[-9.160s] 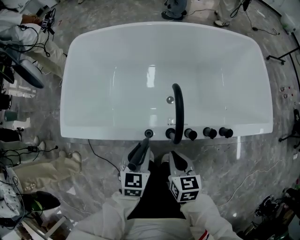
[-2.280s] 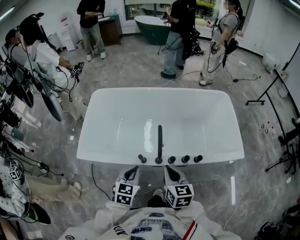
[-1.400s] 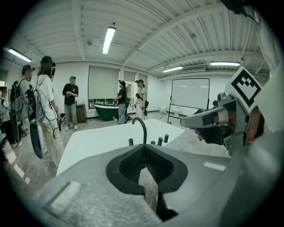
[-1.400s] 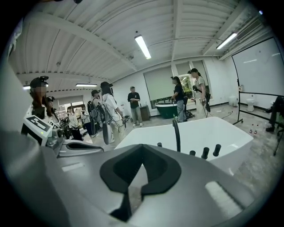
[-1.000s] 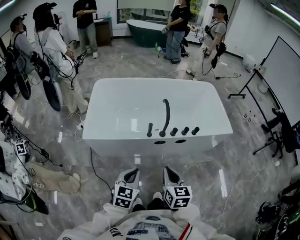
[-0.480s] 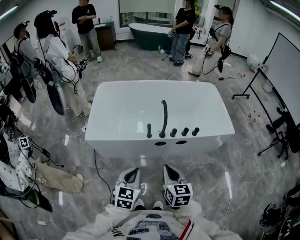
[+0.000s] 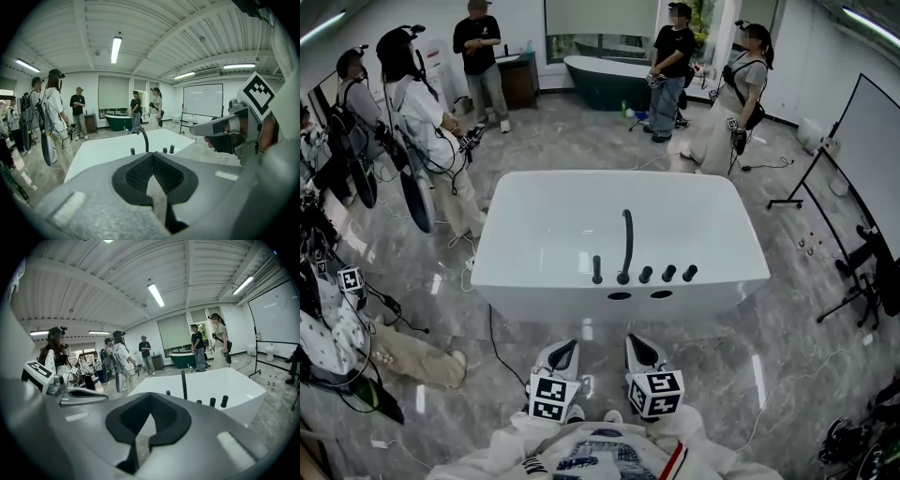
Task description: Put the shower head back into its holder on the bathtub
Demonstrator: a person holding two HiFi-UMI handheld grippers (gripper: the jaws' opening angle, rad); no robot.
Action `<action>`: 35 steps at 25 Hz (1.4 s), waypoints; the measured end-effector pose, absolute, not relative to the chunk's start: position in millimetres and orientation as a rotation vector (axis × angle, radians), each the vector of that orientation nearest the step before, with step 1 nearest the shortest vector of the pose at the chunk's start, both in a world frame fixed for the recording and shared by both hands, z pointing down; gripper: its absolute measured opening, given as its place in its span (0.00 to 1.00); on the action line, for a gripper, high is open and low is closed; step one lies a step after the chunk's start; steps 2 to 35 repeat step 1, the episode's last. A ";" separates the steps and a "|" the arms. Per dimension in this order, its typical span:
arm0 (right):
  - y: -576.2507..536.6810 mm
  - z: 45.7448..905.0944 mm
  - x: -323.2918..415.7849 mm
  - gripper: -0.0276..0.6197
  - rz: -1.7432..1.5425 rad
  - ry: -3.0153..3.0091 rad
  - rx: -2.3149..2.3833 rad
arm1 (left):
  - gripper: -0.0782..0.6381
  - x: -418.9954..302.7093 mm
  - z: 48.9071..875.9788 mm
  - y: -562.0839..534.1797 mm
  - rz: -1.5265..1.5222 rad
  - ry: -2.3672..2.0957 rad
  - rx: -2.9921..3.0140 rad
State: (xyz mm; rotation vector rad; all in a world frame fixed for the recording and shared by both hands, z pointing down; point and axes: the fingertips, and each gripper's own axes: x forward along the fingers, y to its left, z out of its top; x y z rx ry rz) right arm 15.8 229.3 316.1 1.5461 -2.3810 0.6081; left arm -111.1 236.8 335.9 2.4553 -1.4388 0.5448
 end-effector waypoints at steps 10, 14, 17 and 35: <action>229.6 316.6 16.7 0.05 0.610 -2.381 1.543 | 0.11 -110.3 336.1 237.4 0.546 -1.439 2.455; 229.6 316.6 16.7 0.05 0.610 -2.381 1.543 | 0.11 -110.3 336.1 237.4 0.546 -1.439 2.455; 229.6 316.6 16.7 0.05 0.610 -2.381 1.543 | 0.11 -110.3 336.1 237.4 0.546 -1.439 2.455; 229.6 316.6 16.7 0.05 0.610 -2.381 1.543 | 0.11 -110.3 336.1 237.4 0.546 -1.439 2.455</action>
